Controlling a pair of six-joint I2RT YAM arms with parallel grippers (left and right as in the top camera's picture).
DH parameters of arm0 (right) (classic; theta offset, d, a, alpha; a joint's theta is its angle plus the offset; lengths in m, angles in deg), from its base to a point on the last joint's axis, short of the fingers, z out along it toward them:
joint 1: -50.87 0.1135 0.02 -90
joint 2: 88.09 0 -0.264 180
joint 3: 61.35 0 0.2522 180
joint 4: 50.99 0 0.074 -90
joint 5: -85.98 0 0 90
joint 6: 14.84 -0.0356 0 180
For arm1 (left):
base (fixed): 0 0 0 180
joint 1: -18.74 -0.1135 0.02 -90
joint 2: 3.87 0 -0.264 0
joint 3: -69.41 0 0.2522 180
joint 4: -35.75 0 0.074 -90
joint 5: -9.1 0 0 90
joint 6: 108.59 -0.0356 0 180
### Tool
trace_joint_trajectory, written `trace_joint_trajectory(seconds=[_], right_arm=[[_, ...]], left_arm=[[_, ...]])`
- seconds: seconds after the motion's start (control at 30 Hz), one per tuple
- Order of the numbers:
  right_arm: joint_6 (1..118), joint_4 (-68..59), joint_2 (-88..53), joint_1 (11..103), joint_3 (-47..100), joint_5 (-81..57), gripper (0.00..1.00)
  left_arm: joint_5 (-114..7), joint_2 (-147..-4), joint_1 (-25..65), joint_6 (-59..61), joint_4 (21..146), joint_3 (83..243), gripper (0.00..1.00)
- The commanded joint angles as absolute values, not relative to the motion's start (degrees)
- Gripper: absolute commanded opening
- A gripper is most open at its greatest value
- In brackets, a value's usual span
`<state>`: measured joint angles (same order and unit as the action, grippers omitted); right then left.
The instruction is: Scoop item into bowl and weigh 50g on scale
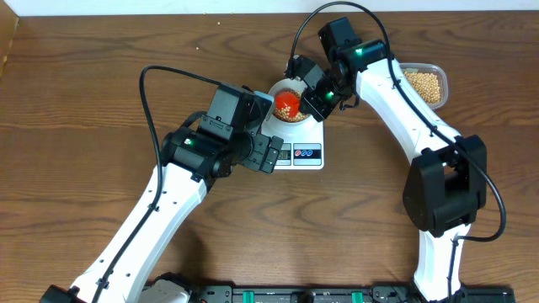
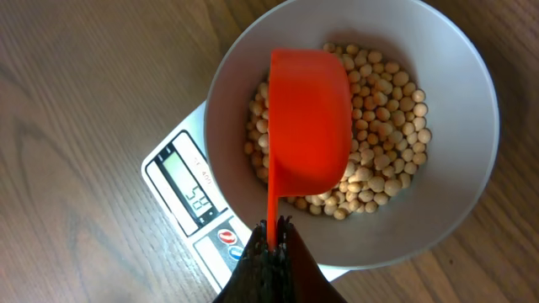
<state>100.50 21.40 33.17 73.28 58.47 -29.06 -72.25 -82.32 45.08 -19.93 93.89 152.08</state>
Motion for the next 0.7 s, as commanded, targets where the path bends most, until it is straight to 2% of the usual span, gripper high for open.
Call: trace_joint_trajectory(seconds=[0.0, 0.67], right_arm=[[99.15, 21.53, 33.76, 72.89, 58.32, -32.18, 0.01], [96.96, 22.43, 31.83, 65.04, 58.54, -46.65, 0.01]], left_arm=[[-72.80, -82.48, 44.80, -20.00, 93.85, 151.64, 0.93], [-72.80, -82.48, 44.80, -20.00, 93.85, 151.64, 0.94]])
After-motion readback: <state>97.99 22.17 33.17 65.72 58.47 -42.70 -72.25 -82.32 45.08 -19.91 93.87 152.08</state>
